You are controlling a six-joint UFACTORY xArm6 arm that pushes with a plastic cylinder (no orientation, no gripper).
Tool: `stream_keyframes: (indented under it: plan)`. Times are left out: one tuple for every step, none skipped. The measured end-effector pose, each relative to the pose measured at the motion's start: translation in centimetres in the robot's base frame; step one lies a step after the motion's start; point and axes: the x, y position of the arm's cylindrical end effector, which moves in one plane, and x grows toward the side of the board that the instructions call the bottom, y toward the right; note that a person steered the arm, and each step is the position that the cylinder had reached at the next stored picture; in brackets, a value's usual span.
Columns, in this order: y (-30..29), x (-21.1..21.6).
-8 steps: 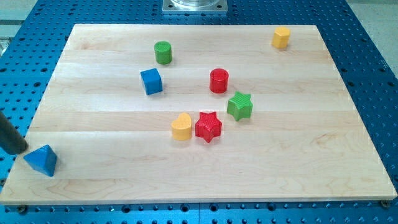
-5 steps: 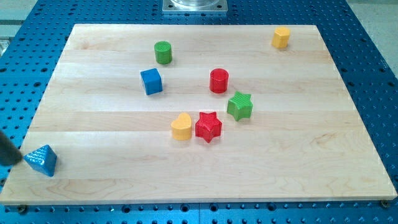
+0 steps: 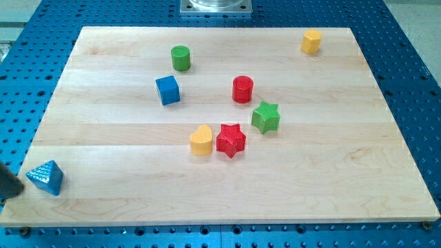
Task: Move the triangle to the bottom left
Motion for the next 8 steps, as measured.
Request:
stream_keyframes:
  plan:
    - [4.4,-1.0]
    - [5.2,-3.3]
    - [4.9,-3.9]
    - [4.9,-3.9]
    - [2.3,-4.9]
    - [-1.6,-9.1]
    - [-0.6,-13.9]
    - [10.3,-17.3]
